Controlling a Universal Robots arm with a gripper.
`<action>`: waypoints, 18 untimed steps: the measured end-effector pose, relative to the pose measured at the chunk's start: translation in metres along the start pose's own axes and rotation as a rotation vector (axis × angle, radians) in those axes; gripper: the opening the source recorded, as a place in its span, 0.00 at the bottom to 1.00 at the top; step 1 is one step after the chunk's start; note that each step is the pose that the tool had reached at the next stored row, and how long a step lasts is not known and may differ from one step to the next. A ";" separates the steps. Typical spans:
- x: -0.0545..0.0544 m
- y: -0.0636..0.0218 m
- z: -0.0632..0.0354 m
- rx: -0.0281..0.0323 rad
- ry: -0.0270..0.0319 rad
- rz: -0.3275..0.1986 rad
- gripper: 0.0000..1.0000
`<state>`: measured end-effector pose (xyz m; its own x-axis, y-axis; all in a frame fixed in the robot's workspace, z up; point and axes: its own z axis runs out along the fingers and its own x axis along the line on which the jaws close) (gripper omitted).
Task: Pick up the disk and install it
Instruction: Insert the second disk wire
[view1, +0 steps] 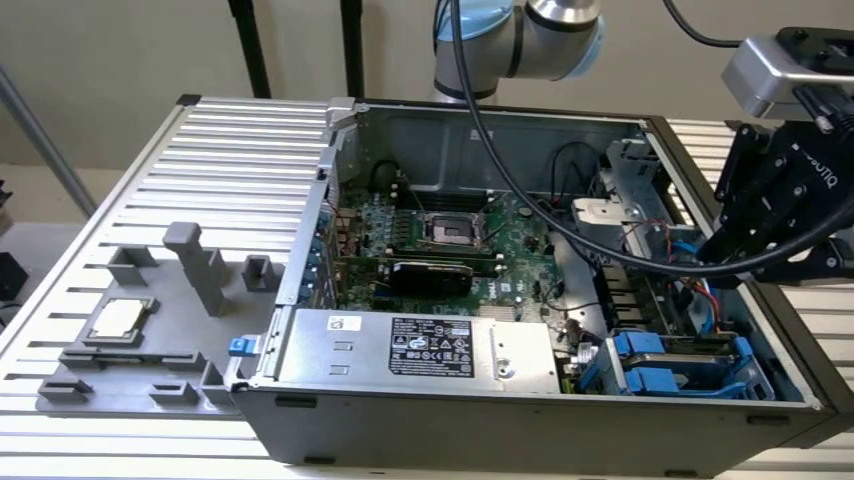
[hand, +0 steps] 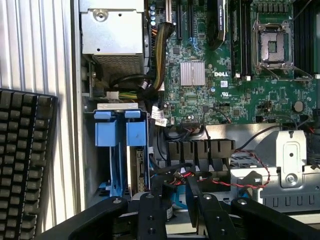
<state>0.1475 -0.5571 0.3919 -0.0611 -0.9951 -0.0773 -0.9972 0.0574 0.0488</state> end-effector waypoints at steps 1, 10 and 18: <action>0.001 0.0000 0.0001 -0.0005 0.0007 0.000 0.33; 0.002 -0.0002 0.0015 -0.0012 0.0112 0.001 0.31; 0.002 -0.0003 0.0036 0.0001 0.0323 0.002 0.24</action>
<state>0.1476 -0.5593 0.3881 -0.0612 -0.9971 -0.0450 -0.9971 0.0590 0.0488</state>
